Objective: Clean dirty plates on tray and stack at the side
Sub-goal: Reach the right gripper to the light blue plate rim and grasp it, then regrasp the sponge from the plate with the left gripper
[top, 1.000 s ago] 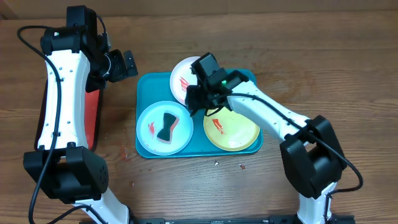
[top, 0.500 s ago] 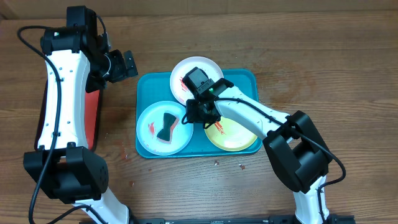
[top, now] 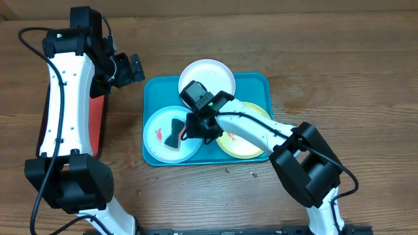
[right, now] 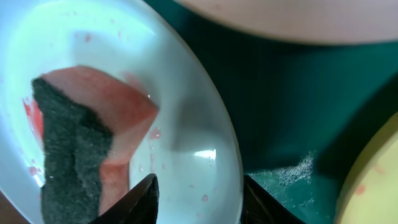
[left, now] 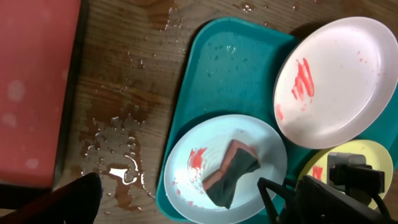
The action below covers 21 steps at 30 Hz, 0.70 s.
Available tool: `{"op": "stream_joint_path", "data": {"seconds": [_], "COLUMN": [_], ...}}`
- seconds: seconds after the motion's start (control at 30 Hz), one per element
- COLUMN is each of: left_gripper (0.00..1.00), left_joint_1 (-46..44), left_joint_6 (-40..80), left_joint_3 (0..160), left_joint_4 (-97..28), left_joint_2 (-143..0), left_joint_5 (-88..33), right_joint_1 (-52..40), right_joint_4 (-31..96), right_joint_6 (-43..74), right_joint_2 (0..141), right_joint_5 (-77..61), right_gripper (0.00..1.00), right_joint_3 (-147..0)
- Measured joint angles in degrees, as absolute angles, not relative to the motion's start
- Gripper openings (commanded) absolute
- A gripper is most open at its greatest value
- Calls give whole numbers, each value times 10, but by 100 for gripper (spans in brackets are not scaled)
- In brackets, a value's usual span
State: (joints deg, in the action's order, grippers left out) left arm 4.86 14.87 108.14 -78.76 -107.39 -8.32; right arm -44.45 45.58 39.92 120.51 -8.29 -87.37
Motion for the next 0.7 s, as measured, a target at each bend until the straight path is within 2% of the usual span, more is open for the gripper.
{"op": "stream_joint_path", "data": {"seconds": [0.1, 0.13, 0.17, 0.2, 0.27, 0.33, 0.43, 0.53, 0.63, 0.67, 0.7], "left_gripper": [100, 100, 100, 100, 95, 87, 69, 61, 54, 38, 36], "left_joint_1": [49, 49, 49, 49, 49, 46, 38, 20, 0, -5, -11], "left_joint_6": [145, 142, 135, 129, 110, 92, 74, 59, 55, 55, 54], "left_joint_3": [1081, 1081, 1081, 1081, 1081, 1081, 1074, 1049, 1007, 991, 970], "left_joint_4": [-794, -796, -797, -798, -801, -805, -806, -801, -781, -772, -762], "left_joint_2": [-1074, -1074, -1074, -1074, -1074, -1074, -1074, -1074, -1074, -1074, -1074], "left_joint_5": [-86, -90, -95, -102, -119, -132, -144, -149, -153, -155, -156], "right_joint_1": [-446, -446, -446, -446, -446, -446, -446, -446, -442, -439, -436], "right_joint_4": [455, 455, 455, 455, 455, 453, 450, 446, 445, 444, 443], "right_joint_6": [414, 418, 420, 423, 426, 429, 432, 432, 434, 430, 428], "right_joint_2": [1205, 1205, 1205, 1205, 1205, 1205, 1205, 1205, 1205, 1205, 1205], "right_joint_5": [-81, -81, -80, -80, -79, -78, -75, -72, -70, -71, -73], "right_gripper": [38, 35, 25, 20, 18, 15, 15, 6, 4, 4, 4], "right_joint_3": [-864, -859, -856, -853, -851, -850, -849, -849, -849, -849, -849]}}
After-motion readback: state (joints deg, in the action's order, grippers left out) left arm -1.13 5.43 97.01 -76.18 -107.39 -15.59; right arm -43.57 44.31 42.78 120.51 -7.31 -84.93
